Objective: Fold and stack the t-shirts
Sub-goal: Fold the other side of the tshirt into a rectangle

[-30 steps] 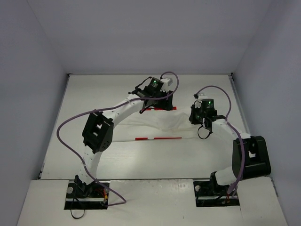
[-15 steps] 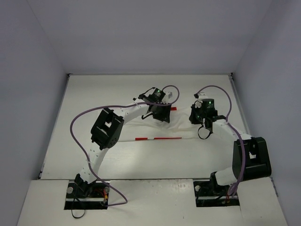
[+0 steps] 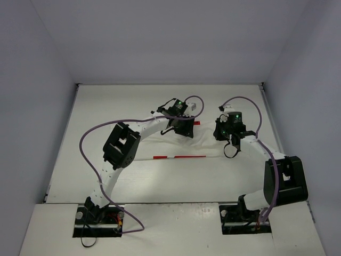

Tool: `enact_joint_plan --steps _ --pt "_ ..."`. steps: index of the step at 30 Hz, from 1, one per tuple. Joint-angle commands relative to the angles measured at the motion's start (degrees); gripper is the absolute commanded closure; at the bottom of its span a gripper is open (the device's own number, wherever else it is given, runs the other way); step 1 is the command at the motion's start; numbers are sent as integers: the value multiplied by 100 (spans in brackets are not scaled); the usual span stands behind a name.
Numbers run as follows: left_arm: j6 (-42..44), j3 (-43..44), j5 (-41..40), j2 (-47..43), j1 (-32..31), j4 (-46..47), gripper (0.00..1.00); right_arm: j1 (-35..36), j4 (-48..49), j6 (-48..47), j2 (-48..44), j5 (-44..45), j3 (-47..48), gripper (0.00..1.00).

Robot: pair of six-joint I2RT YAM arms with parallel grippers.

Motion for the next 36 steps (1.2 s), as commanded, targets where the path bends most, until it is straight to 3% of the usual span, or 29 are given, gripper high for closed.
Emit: enact_joint_plan --steps 1,5,9,17,26,36 --pt "-5 256 177 -121 -65 419 69 77 240 28 -189 -15 91 100" --pt "83 319 190 -58 -73 466 78 92 235 25 -219 6 102 100" --pt "162 254 174 -181 -67 468 99 96 231 13 -305 53 134 100" --pt "770 137 -483 -833 -35 525 100 97 222 -127 -235 224 468 99" --pt "809 254 -847 -610 161 676 100 88 231 -334 661 401 1314 100" --pt "721 284 -1266 -152 170 849 100 62 266 -300 1694 707 1517 100"
